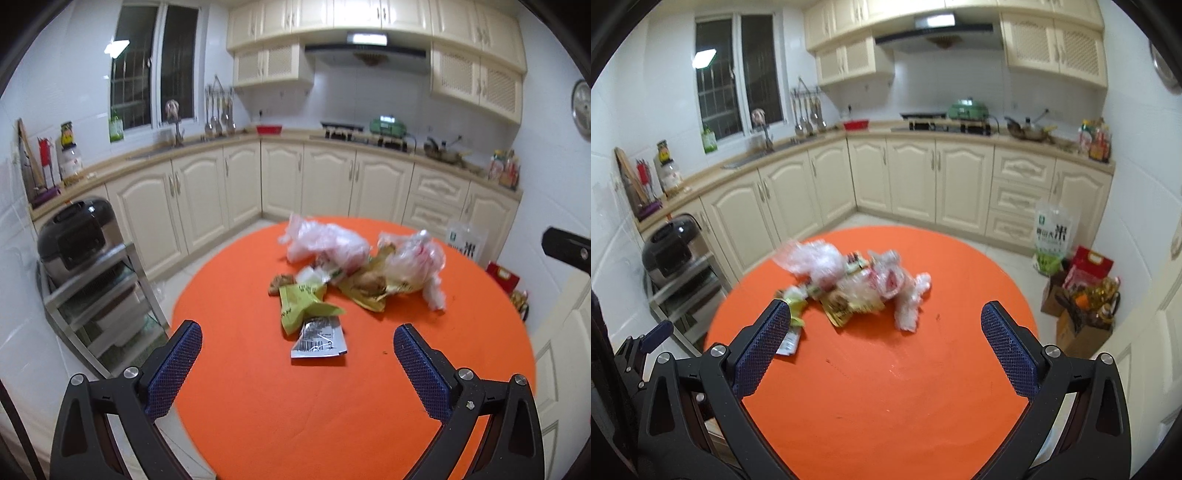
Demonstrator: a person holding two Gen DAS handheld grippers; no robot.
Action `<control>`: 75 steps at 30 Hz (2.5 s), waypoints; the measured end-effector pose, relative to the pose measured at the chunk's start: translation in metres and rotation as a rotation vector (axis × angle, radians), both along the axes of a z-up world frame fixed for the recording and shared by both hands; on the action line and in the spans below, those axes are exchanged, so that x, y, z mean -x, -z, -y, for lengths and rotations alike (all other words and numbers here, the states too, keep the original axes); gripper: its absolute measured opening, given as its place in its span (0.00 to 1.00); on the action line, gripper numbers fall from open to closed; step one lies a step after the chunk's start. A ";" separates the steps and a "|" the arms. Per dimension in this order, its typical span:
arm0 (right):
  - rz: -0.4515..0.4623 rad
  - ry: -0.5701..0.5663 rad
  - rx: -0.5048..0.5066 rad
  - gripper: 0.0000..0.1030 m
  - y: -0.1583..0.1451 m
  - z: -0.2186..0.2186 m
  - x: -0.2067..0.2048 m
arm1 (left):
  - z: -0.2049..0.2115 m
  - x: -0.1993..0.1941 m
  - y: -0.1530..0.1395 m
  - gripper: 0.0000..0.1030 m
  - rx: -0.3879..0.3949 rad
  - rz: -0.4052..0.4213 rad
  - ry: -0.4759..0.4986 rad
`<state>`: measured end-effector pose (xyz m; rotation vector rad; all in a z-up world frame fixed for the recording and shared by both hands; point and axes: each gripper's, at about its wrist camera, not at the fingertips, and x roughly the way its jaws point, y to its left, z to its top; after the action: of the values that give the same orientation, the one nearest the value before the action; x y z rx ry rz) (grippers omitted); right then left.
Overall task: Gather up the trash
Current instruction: 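Return both tools to the orange table, then grasp the green snack bag with the left tool while the right tool grasps clear plastic, then carry the green bag and clear plastic with both tools to the blue bin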
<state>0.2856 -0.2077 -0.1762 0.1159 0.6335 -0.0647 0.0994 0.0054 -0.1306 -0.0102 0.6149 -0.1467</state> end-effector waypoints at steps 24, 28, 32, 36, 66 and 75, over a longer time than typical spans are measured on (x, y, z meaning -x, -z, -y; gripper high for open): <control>-0.304 0.006 -0.002 0.96 0.133 0.045 -0.130 | 0.061 -0.268 0.045 0.85 0.028 -0.244 -0.024; -0.321 -0.005 0.010 0.85 0.145 0.040 -0.151 | 0.063 -0.290 0.044 0.54 0.045 -0.245 -0.009; -0.303 -0.017 0.046 0.54 0.143 0.031 -0.157 | 0.063 -0.299 0.047 0.36 0.062 -0.233 0.015; -0.295 -0.042 0.044 0.23 0.141 0.028 -0.155 | 0.063 -0.309 0.045 0.22 0.078 -0.202 0.027; -0.016 -0.088 -0.213 0.19 0.031 0.067 0.011 | 0.057 -0.105 0.004 0.21 0.108 0.080 0.143; 0.021 -0.081 -0.220 0.19 0.022 0.075 0.040 | 0.061 -0.072 -0.001 0.21 0.090 0.093 0.186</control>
<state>0.2456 -0.2831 -0.1983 0.3028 0.6225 0.0847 0.1714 -0.0553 -0.1299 -0.0335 0.5156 -0.3530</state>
